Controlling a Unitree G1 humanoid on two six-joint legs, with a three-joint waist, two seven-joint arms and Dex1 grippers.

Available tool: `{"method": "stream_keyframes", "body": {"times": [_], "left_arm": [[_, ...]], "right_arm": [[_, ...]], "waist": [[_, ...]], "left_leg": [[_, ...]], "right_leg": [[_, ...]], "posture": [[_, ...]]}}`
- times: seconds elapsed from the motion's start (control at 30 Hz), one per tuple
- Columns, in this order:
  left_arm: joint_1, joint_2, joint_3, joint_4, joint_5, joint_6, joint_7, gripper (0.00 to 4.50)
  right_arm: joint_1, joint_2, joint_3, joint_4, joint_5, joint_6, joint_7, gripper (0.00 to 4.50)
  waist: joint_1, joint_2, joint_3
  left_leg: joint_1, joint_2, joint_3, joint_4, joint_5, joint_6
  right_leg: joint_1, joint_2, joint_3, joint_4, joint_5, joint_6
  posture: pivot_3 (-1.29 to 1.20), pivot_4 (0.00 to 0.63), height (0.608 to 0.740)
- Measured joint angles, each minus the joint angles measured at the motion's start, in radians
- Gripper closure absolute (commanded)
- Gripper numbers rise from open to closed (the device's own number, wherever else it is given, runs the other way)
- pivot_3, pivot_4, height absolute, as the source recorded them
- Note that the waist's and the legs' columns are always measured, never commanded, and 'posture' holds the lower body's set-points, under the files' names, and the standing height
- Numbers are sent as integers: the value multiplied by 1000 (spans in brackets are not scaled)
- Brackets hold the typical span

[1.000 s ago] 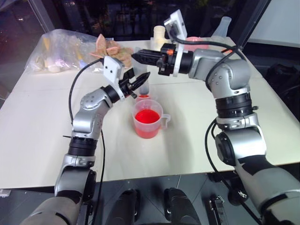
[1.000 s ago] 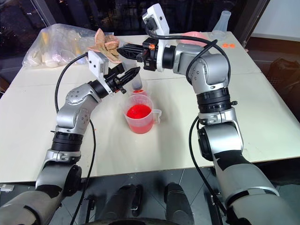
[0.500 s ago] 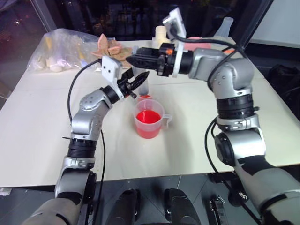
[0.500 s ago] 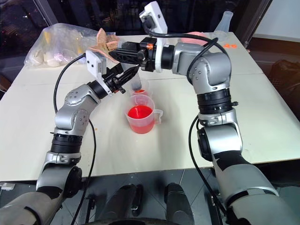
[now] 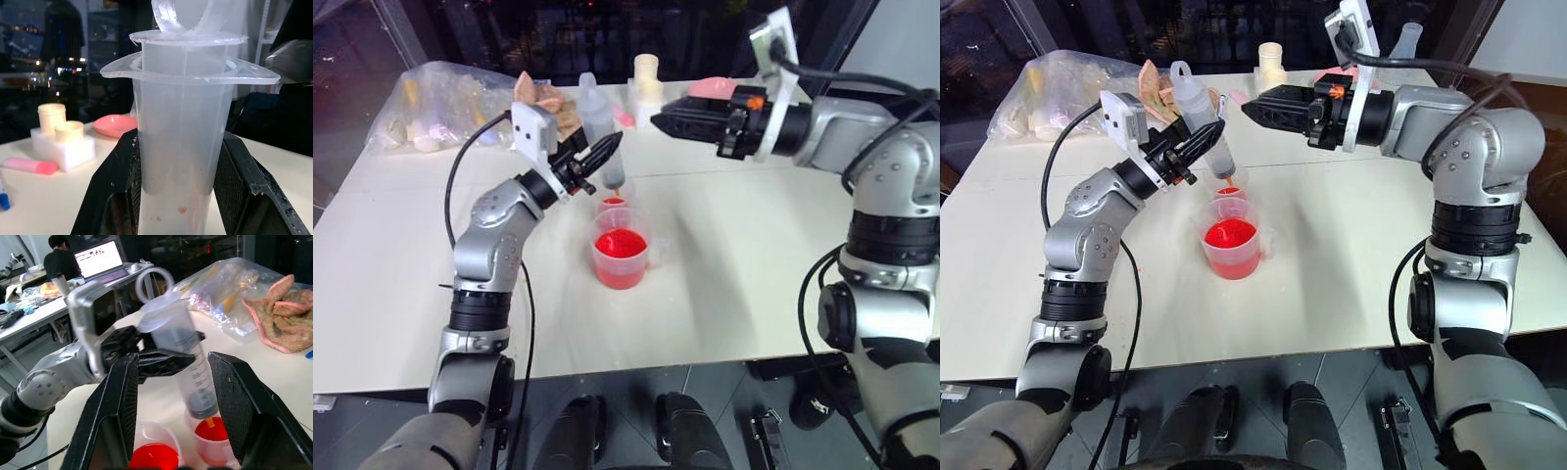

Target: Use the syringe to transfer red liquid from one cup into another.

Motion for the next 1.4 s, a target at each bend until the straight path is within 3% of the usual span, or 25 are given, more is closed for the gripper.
{"method": "stream_keyframes", "body": {"times": [0.17, 0.3, 0.43, 0.57, 0.67, 0.8, 1.1, 1.4], "left_arm": [[-139, 23, 38, -14, -43, 137, 84, 3027], [-348, 58, 88, 34, -76, 410, 268, 3027], [-665, 63, 339, 302, -68, 852, 614, 3027], [-689, 89, 333, 413, 52, 1027, 762, 3027], [-716, 87, 333, 483, 118, 1106, 825, 3027], [-787, 80, 423, 534, 199, 1183, 904, 3027], [-803, 43, 547, 777, 268, 1224, 1066, 3027], [-801, 145, 468, 1151, 267, 1226, 1063, 3027]], "right_arm": [[27, -2, -10, -30, 32, 21, -39, 2191], [44, -15, -17, -60, 47, 21, -52, 2191], [60, -58, 6, -82, 58, 9, -16, 2191], [81, -165, 85, -151, 36, -80, 110, 2191], [123, -257, 222, -212, -47, -222, 246, 2191], [168, -306, 359, -207, -197, -420, 347, 2191], [167, -284, 367, -163, -247, -481, 391, 2191], [167, -264, 367, -161, -263, -483, 397, 2191]], "waist": [[0, 0, 0], [1, -1, 0], [-6, 0, 0], [-5, -1, 1], [-1, -1, 1], [-1, -2, 1], [0, -2, 1], [2, -2, 1]], "left_leg": [[0, 0, 0, 0, 0, 0], [-1, 0, -1, 1, 0, 0], [1, 0, 0, 0, 0, 1], [2, 0, 0, -2, 0, 0], [1, 0, 0, -1, 0, -1], [0, -1, 0, 0, 2, -5], [0, 0, 0, 0, 3, -7], [-1, -1, 0, 0, 3, -7]], "right_leg": [[0, 0, 0, 0, 0, 0], [0, 0, -1, 0, 0, 0], [0, 1, -2, 1, 0, 1], [0, 1, -2, 3, 0, 1], [0, 1, -2, 1, 0, 1], [0, 0, -2, 1, 0, 1], [-1, 0, -1, 2, 0, 1], [-2, -1, -1, 2, 0, 1]], "posture": [[0, 150, 740], [0, 150, 740], [0, 150, 740], [0, 150, 740], [0, 150, 740], [0, 150, 740], [0, 150, 740], [0, 150, 740]]}}
